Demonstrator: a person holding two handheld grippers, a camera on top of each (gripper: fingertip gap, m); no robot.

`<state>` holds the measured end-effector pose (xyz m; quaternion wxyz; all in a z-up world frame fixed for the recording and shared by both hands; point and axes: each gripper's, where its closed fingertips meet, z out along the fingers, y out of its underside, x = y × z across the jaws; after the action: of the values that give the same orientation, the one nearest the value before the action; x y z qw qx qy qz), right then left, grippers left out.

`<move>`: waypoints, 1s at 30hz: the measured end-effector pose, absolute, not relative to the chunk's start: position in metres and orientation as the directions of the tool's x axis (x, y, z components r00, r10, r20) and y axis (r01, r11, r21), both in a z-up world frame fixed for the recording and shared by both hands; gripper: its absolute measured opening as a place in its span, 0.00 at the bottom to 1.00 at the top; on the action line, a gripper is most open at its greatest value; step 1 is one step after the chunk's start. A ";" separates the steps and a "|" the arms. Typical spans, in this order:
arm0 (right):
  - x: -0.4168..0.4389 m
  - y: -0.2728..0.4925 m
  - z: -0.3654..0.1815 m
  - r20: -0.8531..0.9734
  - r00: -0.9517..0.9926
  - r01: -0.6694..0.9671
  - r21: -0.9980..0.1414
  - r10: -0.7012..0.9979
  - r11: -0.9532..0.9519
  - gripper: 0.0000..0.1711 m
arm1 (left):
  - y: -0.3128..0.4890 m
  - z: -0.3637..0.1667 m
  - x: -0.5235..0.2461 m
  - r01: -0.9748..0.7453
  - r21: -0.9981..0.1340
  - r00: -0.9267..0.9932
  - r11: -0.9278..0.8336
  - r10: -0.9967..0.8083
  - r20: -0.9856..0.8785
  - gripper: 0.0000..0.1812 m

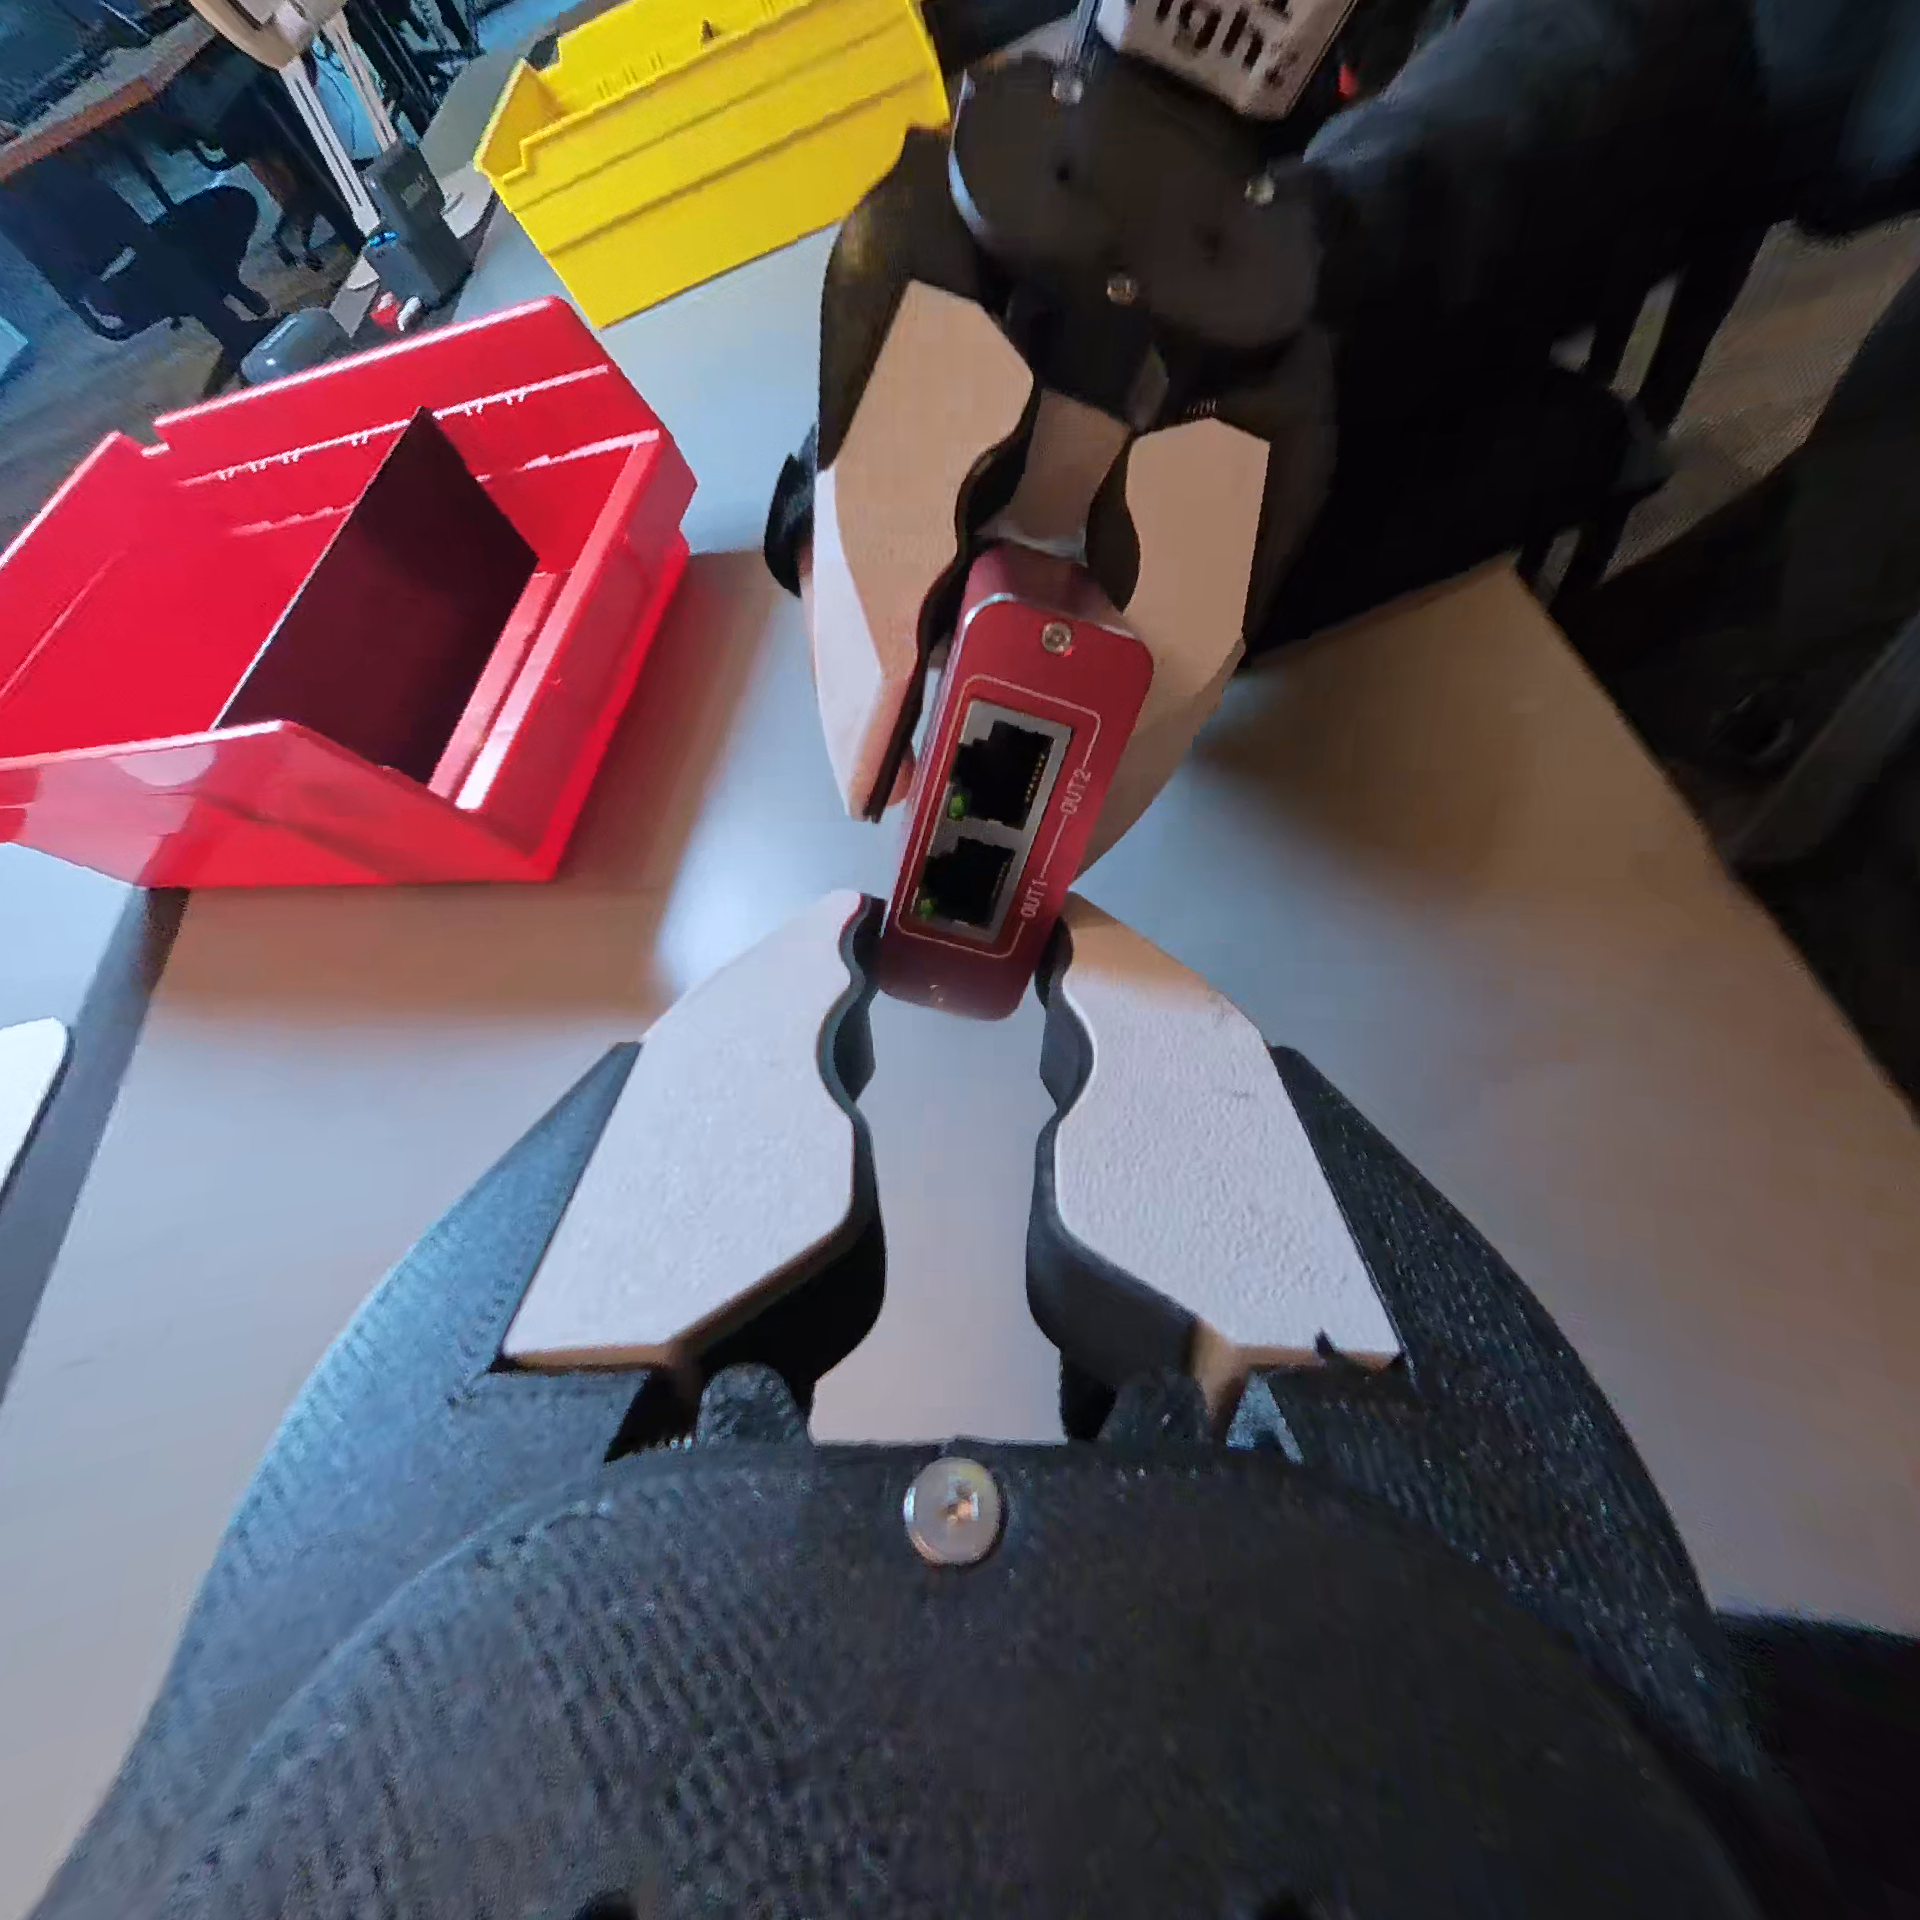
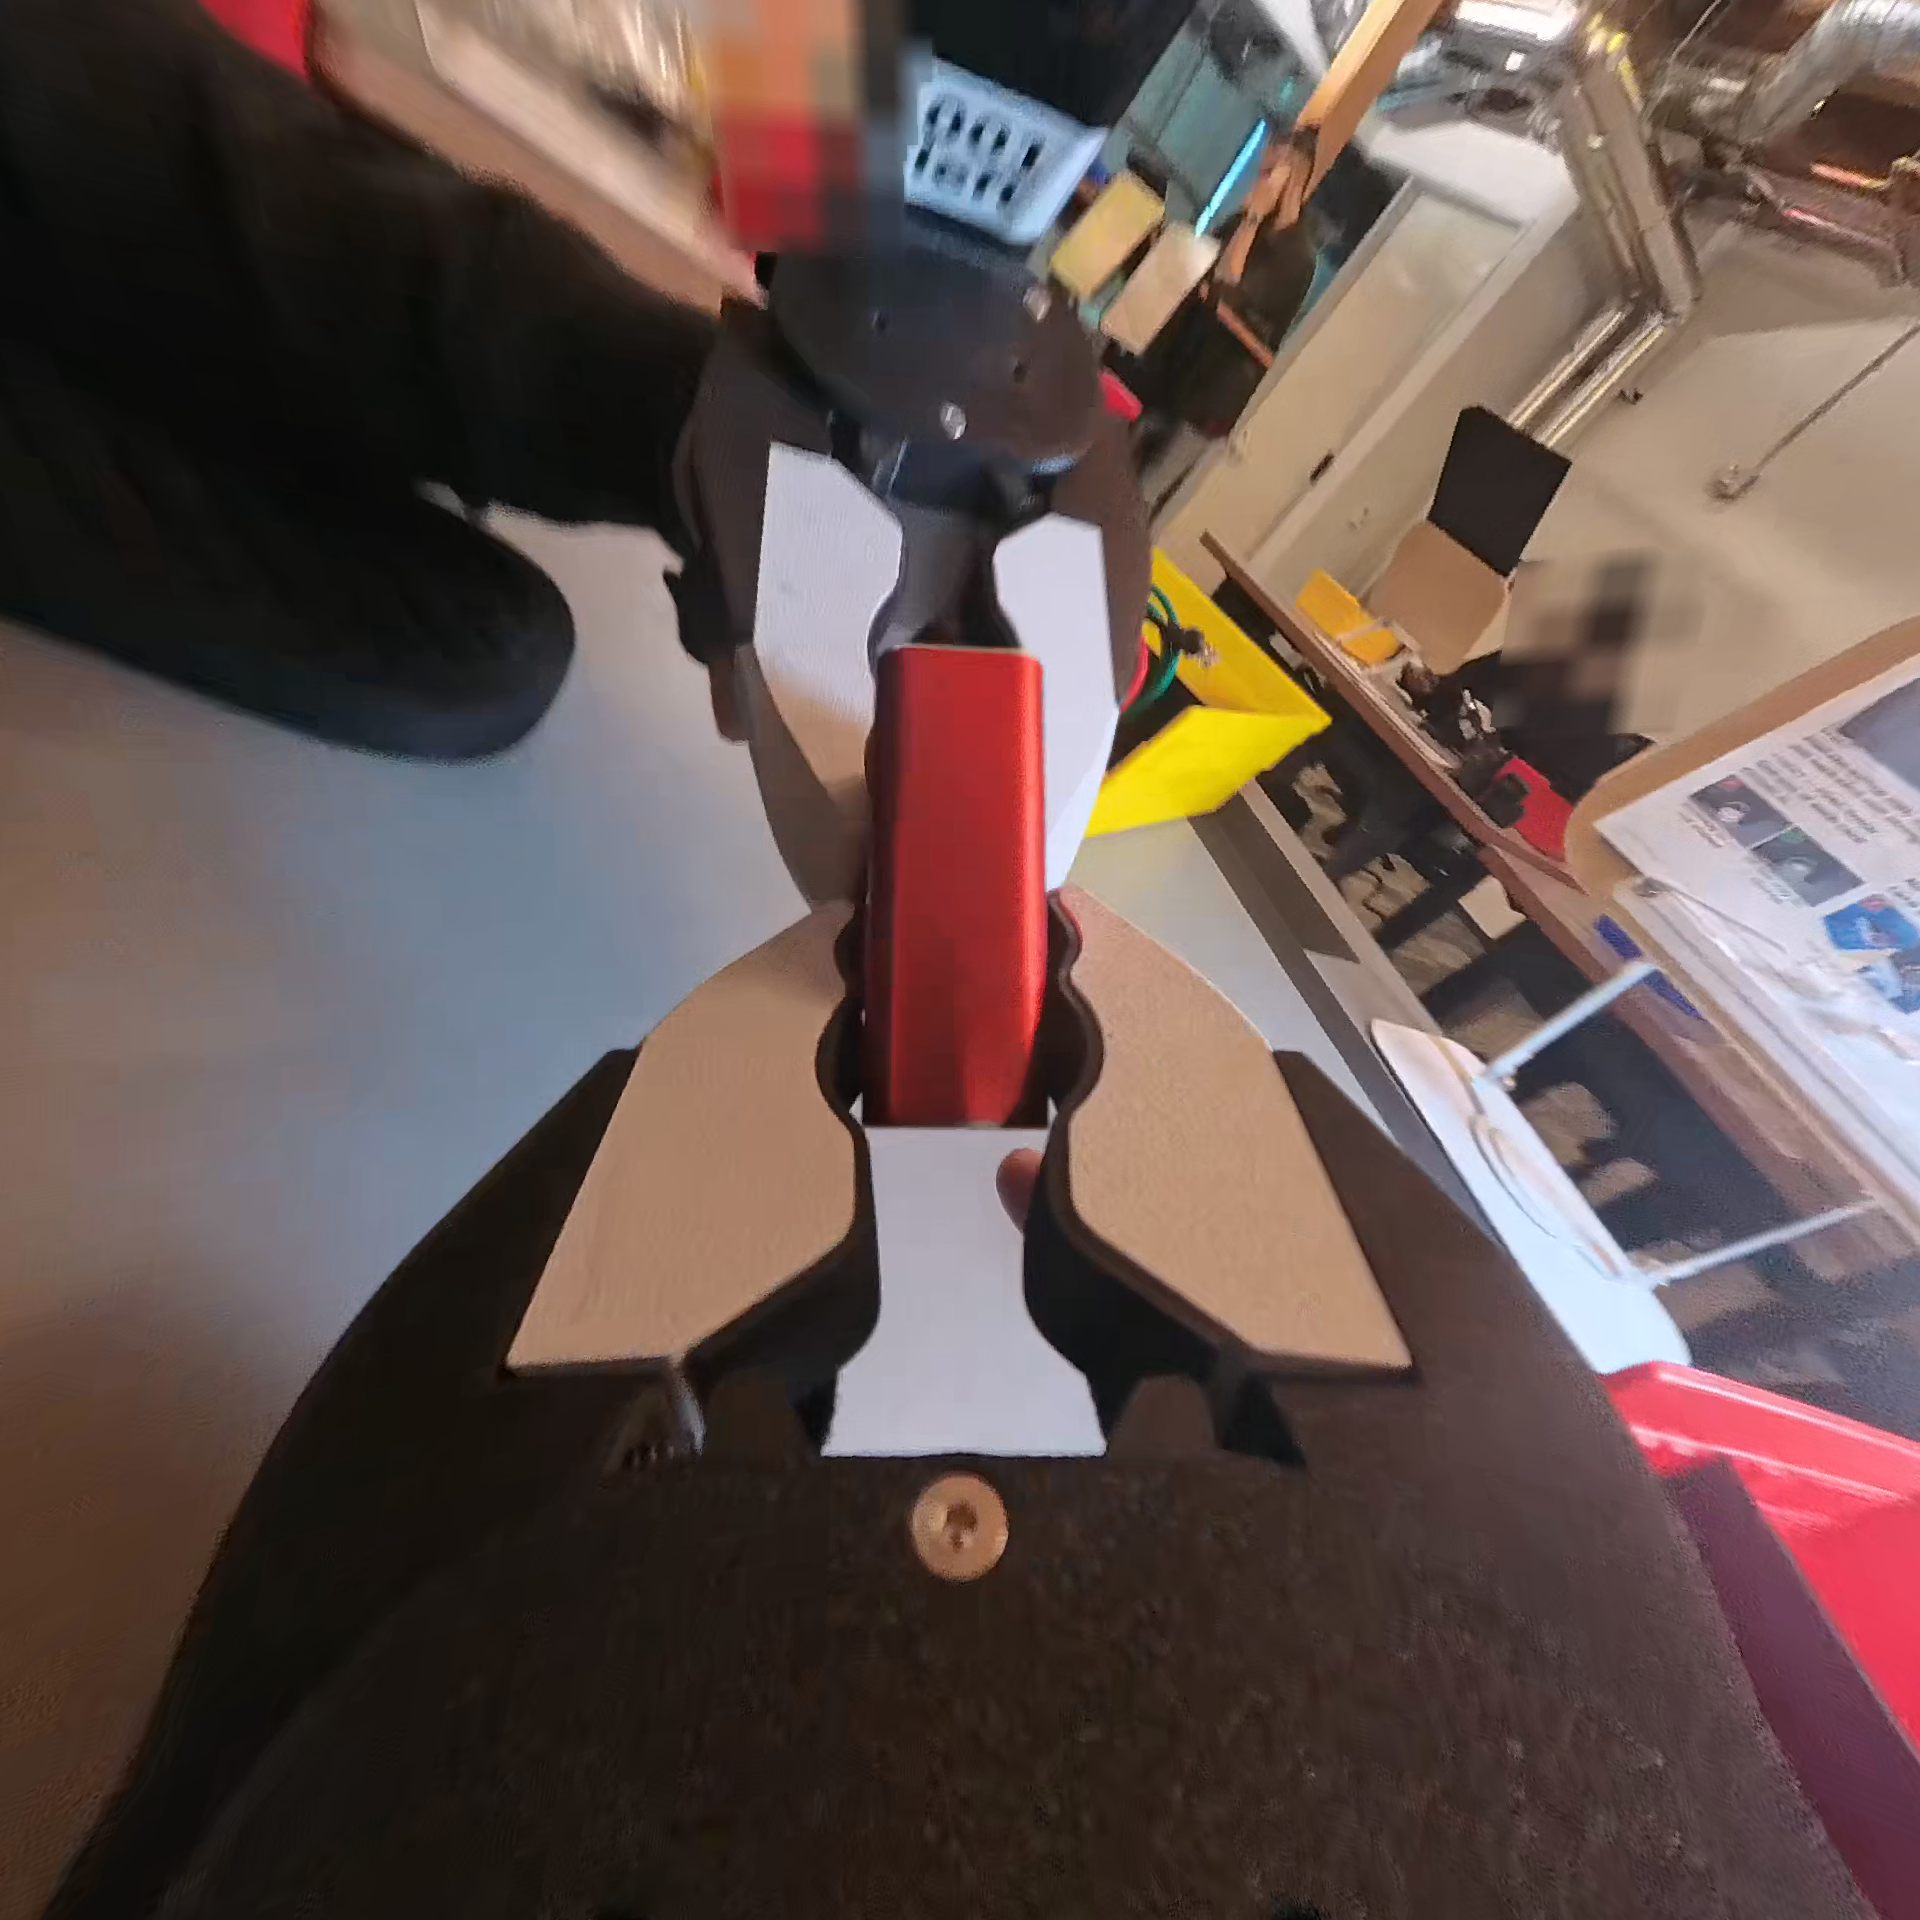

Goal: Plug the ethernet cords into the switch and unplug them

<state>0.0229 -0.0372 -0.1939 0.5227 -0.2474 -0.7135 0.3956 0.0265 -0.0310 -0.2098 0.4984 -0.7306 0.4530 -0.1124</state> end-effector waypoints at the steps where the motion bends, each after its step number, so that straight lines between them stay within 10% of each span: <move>1: 0.021 -0.036 -0.200 0.585 -0.323 -0.036 -0.793 0.744 0.608 0.17 | -0.031 -0.213 0.024 -0.569 -0.818 0.559 -0.091 -0.772 -0.303 0.16; 20: 0.019 -0.015 -0.203 0.738 -0.205 0.090 -0.640 0.643 0.763 0.17 | -0.018 -0.217 -0.009 -0.486 -0.856 0.670 -0.178 -0.704 -0.234 0.19; 30: 0.027 0.018 -0.183 0.700 -0.118 0.084 -0.700 0.704 0.710 0.17 | -0.064 -0.124 -0.284 -0.214 -0.843 0.939 -0.494 0.132 -0.316 0.20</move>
<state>0.0268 0.0185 -0.1825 0.6018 -0.2806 -0.7019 0.2578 -0.2836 -0.0641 -0.1239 0.5024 -0.8469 0.0242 0.1724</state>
